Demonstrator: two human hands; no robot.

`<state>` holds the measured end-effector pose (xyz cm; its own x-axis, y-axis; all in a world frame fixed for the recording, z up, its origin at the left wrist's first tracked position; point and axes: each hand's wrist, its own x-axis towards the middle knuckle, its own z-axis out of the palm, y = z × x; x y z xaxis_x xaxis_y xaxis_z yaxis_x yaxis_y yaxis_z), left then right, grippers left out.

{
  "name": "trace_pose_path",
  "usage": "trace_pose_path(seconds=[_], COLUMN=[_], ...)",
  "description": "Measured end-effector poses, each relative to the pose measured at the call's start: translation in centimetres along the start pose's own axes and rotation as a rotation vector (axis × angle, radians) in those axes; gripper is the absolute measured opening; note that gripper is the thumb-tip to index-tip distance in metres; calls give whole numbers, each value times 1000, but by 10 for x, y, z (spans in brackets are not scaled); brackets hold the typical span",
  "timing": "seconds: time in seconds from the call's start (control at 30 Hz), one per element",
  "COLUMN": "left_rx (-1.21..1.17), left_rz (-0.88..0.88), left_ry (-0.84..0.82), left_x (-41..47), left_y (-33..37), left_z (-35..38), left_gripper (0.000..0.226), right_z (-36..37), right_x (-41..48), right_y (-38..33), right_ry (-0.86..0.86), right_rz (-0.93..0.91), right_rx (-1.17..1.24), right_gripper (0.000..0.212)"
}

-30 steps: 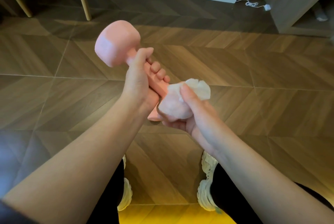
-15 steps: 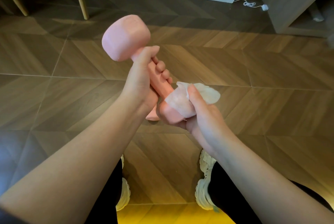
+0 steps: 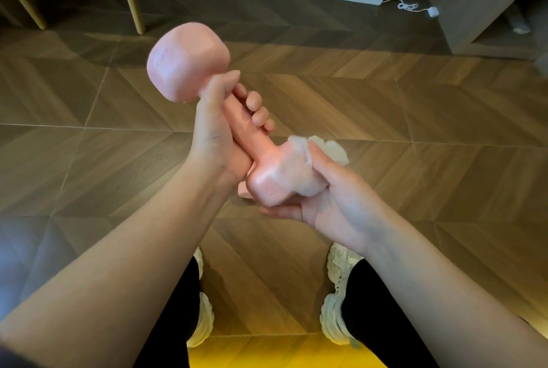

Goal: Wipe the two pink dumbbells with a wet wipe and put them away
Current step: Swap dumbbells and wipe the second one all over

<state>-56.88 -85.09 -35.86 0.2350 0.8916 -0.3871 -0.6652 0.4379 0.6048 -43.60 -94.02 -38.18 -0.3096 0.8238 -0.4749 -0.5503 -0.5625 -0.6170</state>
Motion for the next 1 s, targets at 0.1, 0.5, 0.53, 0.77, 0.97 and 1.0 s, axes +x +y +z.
trace_pose_path(seconds=[0.1,0.5,0.53,0.77,0.97,1.0], left_rx=[-17,7,-14,-35,143,139], left_rz=[-39,23,28,-41,-98,-108], left_ry=[108,-72,-101,-119,-127,-133], left_x=[4,3,3,5,4,4], left_y=[-6,0,2,5,-5,-7], left_z=[-3,-2,-3,-5,-9,-10], left_gripper=[30,31,31,30,35,36], right_z=[1,10,9,0,-4,-5], right_x=[-6,11,11,7,-3,-3], right_y=[-1,6,6,-2,-16,-16], right_ry=[67,213,181,442,709,755], right_rz=[-162,0,85,-229,-673,-692], right_rx=[-242,31,75,-247,-529,-523], right_gripper=[41,49,57,12,16,17])
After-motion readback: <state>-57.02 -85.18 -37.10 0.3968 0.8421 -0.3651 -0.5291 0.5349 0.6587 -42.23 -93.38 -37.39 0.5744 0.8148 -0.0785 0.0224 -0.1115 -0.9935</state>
